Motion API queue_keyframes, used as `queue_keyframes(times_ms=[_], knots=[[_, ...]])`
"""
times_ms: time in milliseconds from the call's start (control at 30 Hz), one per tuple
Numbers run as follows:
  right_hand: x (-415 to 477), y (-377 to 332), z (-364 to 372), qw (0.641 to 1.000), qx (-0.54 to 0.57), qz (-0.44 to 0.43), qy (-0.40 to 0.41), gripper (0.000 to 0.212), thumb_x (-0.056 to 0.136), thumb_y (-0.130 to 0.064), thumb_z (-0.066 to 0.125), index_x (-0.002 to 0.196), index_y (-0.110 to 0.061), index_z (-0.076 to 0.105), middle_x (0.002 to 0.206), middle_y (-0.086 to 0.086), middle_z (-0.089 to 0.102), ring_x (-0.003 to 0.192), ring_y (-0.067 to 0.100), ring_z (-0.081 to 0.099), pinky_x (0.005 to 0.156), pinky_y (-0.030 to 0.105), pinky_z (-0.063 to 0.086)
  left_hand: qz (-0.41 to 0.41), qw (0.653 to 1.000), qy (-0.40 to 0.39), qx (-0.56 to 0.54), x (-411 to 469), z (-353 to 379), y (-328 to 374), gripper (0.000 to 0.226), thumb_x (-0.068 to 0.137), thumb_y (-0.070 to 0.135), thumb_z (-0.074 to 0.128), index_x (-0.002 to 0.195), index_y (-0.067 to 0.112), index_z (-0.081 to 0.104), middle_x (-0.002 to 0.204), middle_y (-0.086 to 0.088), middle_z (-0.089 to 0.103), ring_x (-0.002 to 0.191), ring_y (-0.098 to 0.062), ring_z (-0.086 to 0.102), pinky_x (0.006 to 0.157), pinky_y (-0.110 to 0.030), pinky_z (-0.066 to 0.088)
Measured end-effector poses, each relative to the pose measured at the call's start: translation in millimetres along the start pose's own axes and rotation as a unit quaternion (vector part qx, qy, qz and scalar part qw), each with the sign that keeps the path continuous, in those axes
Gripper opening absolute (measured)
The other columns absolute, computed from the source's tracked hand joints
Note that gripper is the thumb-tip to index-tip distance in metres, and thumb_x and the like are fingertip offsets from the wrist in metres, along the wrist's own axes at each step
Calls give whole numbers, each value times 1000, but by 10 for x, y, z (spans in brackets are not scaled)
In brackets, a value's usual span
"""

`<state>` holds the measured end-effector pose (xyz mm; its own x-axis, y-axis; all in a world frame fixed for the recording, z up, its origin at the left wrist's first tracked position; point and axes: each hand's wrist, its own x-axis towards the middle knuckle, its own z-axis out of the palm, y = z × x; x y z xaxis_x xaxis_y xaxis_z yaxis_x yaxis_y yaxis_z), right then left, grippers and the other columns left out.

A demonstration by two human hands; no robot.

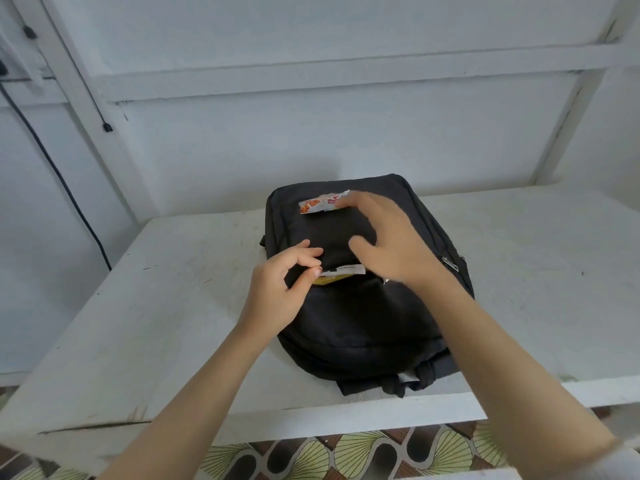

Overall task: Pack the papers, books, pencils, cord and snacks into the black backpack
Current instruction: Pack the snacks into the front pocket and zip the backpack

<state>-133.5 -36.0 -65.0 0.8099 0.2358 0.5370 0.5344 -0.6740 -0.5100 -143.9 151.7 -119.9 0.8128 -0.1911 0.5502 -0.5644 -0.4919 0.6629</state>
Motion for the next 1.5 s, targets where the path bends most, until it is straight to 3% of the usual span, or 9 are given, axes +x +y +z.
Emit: queue_keyframes(times_ms=[167,267,433,600,700,833,967,1133,1500], knots=[[578,271,90,978,-185,72,-67,53,92,-24,49,143,-32,35,151,9,33,137,36,31,113,56,21,-2,1000,4,15,-20,23,27,15,83,8,66,88,23,66,109,17,61,111,19,45,94,3,28],[723,357,127,959,-216,116,-144,42,95,-37,49,137,-33,47,146,5,42,135,31,34,114,53,15,2,1000,6,22,-3,24,68,20,82,11,68,95,26,64,108,18,60,110,15,45,94,1,29],[650,306,20,985,-63,156,-40,29,88,-25,64,116,-16,68,123,3,64,108,14,56,84,21,40,45,997,21,61,117,63,137,19,80,16,72,99,20,70,104,17,61,109,2,51,96,-15,35],[276,277,-259,967,133,204,79,24,81,-19,72,105,-22,72,147,-1,42,131,14,42,104,29,35,110,983,-41,140,315,176,199,31,78,28,73,109,23,69,116,6,66,119,-6,49,111,-40,23],[-36,274,-433,949,203,204,126,20,80,-19,74,90,-36,73,147,-2,41,129,0,40,108,35,37,116,969,-117,186,479,235,311,36,78,36,72,113,28,67,124,8,62,128,-10,44,113,-38,5],[-434,244,-608,932,243,202,176,20,78,-14,74,84,-33,73,141,-4,48,117,-15,43,97,19,42,111,973,-131,157,666,328,385,15,84,25,67,97,22,74,112,7,68,115,-4,53,113,-29,4],[-750,134,-699,966,158,163,127,16,70,-35,70,85,-39,71,142,-17,39,134,8,34,93,15,37,35,998,-53,24,773,354,438,13,84,18,67,95,16,74,93,7,71,77,18,55,84,5,29],[-962,283,-604,992,-123,20,15,19,71,-30,78,89,-35,75,152,-7,23,140,28,24,108,61,23,23,999,-27,-7,822,368,493,12,85,18,66,95,17,73,84,20,62,78,24,52,71,5,37],[-910,323,-204,938,-233,-19,256,11,81,-25,68,79,-21,78,142,10,39,122,36,47,102,61,28,2,998,-27,-52,762,336,516,13,84,15,67,95,18,73,82,27,60,81,22,55,72,3,39]])
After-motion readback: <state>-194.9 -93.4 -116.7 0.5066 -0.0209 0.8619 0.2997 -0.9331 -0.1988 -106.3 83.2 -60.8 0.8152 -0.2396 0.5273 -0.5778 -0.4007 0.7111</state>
